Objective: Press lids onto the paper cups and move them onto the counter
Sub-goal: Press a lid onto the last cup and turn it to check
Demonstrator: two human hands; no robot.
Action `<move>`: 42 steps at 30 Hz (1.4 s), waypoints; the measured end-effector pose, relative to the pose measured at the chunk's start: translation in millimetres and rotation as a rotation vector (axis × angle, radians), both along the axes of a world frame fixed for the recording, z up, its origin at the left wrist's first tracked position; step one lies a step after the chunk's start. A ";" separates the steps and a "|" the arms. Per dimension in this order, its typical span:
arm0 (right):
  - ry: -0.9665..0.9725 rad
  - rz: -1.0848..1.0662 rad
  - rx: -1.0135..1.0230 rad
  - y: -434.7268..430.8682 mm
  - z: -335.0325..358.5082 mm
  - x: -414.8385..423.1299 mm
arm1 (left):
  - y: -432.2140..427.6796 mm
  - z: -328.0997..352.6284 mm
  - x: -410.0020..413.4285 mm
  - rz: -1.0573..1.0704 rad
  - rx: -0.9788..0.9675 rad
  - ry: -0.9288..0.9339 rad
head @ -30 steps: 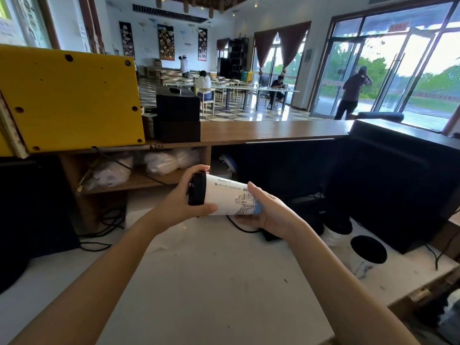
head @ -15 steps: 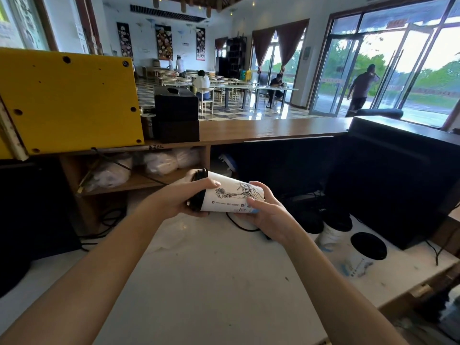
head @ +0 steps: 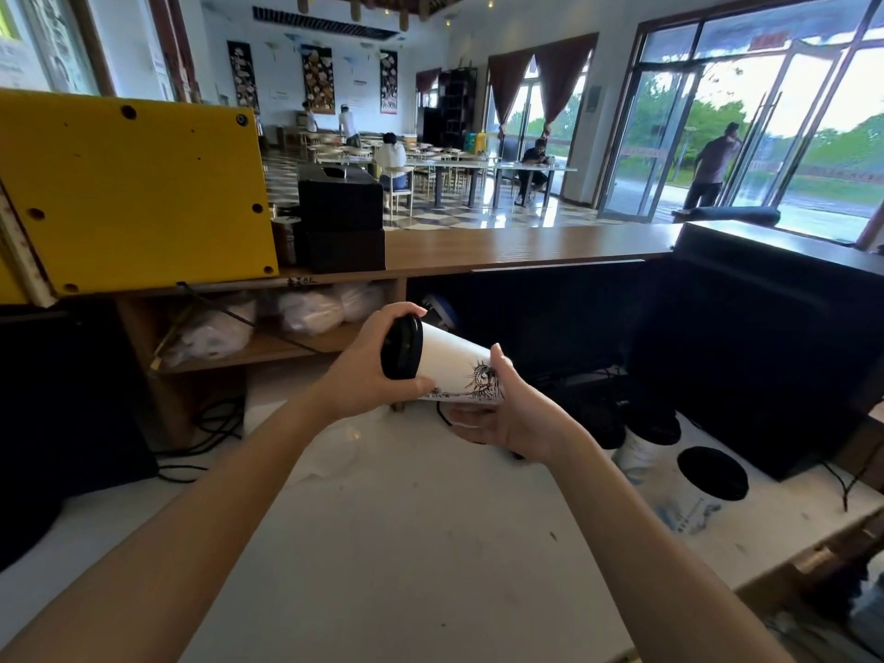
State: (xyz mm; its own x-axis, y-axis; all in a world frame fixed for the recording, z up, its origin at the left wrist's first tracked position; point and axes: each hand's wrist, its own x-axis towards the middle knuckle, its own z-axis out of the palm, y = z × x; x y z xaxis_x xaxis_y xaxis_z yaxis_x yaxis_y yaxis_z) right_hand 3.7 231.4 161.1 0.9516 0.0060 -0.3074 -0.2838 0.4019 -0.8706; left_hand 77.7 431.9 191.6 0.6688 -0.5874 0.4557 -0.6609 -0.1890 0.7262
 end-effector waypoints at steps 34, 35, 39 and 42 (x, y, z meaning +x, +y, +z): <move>-0.198 -0.177 -0.629 -6.3 53.9 72.3 | -55.2 -88.4 23.5 0.058 -0.274 0.853; -0.209 -0.169 -0.637 -6.8 59.9 73.2 | -54.2 -82.6 24.5 0.039 -0.230 0.783; -0.239 -0.101 -0.741 -12.4 82.1 77.4 | -53.7 -64.5 35.8 0.002 -0.124 0.639; -0.246 -0.068 -0.821 -18.3 92.2 81.2 | -57.5 -50.9 41.6 0.009 0.019 0.548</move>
